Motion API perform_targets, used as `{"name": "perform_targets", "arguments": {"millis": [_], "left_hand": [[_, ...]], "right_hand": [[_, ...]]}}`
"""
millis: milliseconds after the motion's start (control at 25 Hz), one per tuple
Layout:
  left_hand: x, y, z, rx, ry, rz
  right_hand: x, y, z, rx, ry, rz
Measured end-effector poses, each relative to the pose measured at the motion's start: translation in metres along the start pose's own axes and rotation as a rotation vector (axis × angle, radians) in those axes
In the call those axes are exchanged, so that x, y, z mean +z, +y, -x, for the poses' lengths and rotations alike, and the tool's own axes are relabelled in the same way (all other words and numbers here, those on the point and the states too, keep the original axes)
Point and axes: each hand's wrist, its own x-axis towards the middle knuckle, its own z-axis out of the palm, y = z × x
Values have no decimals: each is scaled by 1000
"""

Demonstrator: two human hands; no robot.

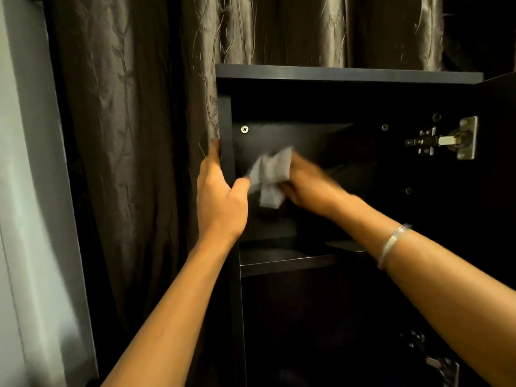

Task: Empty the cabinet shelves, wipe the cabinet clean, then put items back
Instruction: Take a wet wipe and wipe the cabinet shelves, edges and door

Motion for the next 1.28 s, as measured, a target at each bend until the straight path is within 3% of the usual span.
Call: {"name": "perform_targets", "arguments": {"millis": [40,120,360,520,640,720,880,1000,1120,1280], "left_hand": [[0,0,0,-1,-2,2],[-1,2,0,-2,-3,-1],[1,0,-1,7,17,-17],[-1,2,1,-5,-2,-25],[0,3,1,-16,4,-14],[1,4,2,-16,7,-12],[0,2,1,-7,12,-19],[0,4,0,-6,12,-16],[-1,6,1,-16,11,-6],[0,4,1,-26,11,-34]], "right_hand": [[-3,-6,-17,64,115,-49],[3,-25,-42,93,144,-18],[36,-35,19,-102,-321,-59],[6,6,36,87,-579,29],[-41,55,52,433,-526,211],[-47,51,58,595,-507,285],[14,-31,26,284,-571,81],[39,-79,-6,162,-607,-66],[33,-63,9,200,-623,-170],[-4,17,51,381,-575,116]]}}
